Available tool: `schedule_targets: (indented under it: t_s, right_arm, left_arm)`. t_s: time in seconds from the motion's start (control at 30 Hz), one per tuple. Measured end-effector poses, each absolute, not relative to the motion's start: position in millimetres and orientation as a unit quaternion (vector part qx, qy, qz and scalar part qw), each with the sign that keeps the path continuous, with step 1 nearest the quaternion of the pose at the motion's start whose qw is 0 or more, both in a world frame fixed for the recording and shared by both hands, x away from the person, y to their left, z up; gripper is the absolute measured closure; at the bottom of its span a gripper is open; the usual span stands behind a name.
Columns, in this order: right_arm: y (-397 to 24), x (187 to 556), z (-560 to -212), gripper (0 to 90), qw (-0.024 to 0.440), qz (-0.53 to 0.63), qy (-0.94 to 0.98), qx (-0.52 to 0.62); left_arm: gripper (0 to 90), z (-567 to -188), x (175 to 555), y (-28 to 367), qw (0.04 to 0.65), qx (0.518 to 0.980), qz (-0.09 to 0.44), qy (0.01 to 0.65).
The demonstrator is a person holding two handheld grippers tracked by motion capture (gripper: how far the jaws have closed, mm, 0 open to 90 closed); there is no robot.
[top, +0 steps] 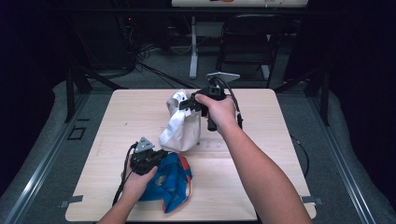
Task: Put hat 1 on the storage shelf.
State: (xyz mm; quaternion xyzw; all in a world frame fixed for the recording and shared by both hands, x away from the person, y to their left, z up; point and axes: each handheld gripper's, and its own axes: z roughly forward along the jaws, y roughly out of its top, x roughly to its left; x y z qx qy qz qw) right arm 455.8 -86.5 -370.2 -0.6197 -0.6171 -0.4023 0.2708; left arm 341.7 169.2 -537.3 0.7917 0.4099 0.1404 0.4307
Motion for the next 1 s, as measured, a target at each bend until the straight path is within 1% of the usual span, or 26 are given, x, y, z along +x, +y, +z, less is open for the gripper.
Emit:
schedule_targets:
  t_s: [0.07, 0.1, 0.17, 0.23, 0.3, 0.43, 0.5, 0.77, 1.0]
  right_arm:
    - [-88.3, 456.3, -372.8, 80.5, 0.268, -0.399, -0.62, -0.621]
    - [-89.1, 456.5, -373.3, 80.4, 0.271, -0.399, -0.618, -0.621]
    - [-91.0, 457.1, -375.3, 79.7, 0.271, -0.401, -0.615, -0.623]
    - [-92.8, 457.2, -375.4, 79.1, 0.273, -0.4, -0.616, -0.621]
    - [-93.7, 456.8, -374.5, 77.1, 0.271, -0.404, -0.615, -0.621]
    - [-100.5, 453.2, -369.5, 72.5, 0.26, -0.41, -0.618, -0.618]
    - [-101.9, 452.6, -368.3, 72.3, 0.258, -0.413, -0.615, -0.62]
    - [-129.8, 438.2, -356.0, 69.1, 0.218, -0.42, -0.631, -0.615]
    - [-150.4, 420.6, -355.5, 66.3, 0.176, -0.424, -0.648, -0.607]
  left_arm:
    - [85.3, -538.2, 342.0, 169.3, 0.436, 0.787, 0.141, 0.413]
    - [85.2, -538.9, 341.5, 168.1, 0.437, 0.783, 0.151, 0.416]
    - [84.9, -538.5, 340.5, 167.4, 0.437, 0.785, 0.151, 0.412]
    - [83.2, -538.2, 340.0, 166.9, 0.439, 0.784, 0.151, 0.412]
    - [75.3, -537.7, 339.0, 165.9, 0.442, 0.782, 0.15, 0.414]
    - [67.4, -535.2, 334.4, 164.1, 0.445, 0.783, 0.151, 0.408]
    - [67.0, -532.7, 331.9, 165.4, 0.443, 0.787, 0.149, 0.403]
    - [59.3, -524.1, 319.5, 176.0, 0.446, 0.783, 0.153, 0.405]
    - [55.9, -519.0, 307.7, 197.0, 0.434, 0.784, 0.164, 0.413]
